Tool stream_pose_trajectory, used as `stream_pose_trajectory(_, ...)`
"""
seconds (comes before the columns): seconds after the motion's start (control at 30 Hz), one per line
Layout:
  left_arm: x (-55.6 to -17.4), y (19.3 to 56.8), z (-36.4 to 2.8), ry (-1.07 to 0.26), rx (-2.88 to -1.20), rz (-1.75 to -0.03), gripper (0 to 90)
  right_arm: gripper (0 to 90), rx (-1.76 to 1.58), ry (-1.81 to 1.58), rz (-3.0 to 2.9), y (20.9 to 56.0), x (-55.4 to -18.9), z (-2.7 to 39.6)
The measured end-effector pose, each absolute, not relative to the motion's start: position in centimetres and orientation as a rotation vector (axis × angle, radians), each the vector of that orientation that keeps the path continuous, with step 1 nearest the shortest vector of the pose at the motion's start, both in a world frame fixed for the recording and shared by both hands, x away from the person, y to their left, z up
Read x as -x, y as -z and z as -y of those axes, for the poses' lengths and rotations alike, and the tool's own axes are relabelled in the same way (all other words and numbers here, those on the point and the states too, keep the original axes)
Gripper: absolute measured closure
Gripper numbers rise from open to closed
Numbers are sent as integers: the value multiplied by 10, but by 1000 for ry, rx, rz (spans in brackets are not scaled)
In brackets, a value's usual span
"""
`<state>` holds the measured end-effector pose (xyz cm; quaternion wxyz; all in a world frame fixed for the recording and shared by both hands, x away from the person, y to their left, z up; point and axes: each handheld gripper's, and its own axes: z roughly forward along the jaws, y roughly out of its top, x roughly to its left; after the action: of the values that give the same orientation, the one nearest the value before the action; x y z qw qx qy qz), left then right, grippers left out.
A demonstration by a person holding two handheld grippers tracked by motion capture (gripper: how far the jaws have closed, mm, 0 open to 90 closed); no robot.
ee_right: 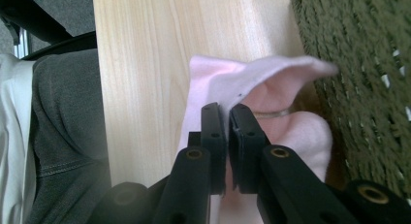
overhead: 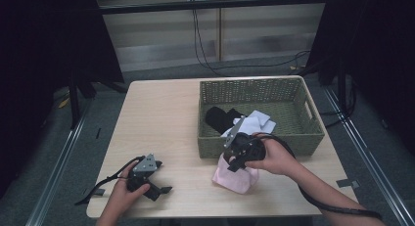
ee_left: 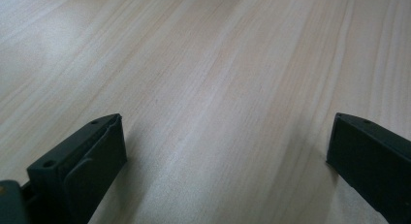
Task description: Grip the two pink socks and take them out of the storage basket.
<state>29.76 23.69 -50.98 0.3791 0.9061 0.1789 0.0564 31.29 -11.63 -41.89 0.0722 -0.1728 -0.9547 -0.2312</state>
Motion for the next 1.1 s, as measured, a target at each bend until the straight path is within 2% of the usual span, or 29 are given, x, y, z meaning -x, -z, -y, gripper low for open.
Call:
stream_pose_trajectory(0.7,-298,510,-237,-144,-2315,-457,0,822,508,705,2845,434,-311,115)
stream_pose_trajectory(1.1,-298,510,-237,-144,-2314,-457,0,543,541,769,2832,428,-307,120)
